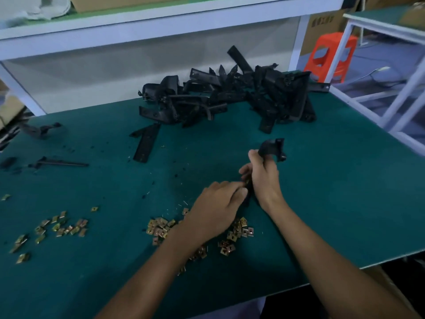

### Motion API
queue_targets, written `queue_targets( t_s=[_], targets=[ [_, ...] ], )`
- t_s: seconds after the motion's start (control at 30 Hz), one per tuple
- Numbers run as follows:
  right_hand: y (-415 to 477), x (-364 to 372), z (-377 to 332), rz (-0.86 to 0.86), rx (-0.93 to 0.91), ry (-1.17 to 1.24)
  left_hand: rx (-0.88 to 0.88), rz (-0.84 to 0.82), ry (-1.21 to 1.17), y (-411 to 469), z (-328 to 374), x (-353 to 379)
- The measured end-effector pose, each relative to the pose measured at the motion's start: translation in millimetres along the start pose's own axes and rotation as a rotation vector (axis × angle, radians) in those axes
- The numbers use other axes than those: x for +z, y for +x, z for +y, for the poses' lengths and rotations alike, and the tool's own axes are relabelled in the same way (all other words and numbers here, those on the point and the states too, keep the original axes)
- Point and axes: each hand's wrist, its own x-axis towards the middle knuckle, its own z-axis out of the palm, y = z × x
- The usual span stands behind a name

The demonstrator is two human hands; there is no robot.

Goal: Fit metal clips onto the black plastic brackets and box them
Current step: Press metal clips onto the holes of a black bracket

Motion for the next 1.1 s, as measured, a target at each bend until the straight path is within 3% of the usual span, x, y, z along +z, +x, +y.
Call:
queue_targets(
  t_s=[0.17,0.23,0.57,0.8,0.97,1.1],
  targets=[
    [2,-5,1,0.014,-0.030,0.061,-0.039,-0.113,0.247,-15,-6,8],
    [2,-5,0,0.010,-0.032,0.052,-0.044,-0.127,0.212,-19,-8,12],
    [2,-6,1,-0.024,-0.080,-0.016,-0.078,0.049,0.167,-22,-24,7],
    [5,-7,3,-0.142,-0.102,-0.174,-0.282,0.310,-0.251,-22,-41,-20],
    [3,2,5,-0.330,-0.164,-0.552,-0.423,0.355,-0.509,-24,-59,-38],
    [2,4,5,-0.324,-0.187,-0.591,-0.515,0.395,-0.681,-29,-63,-51]
  ],
)
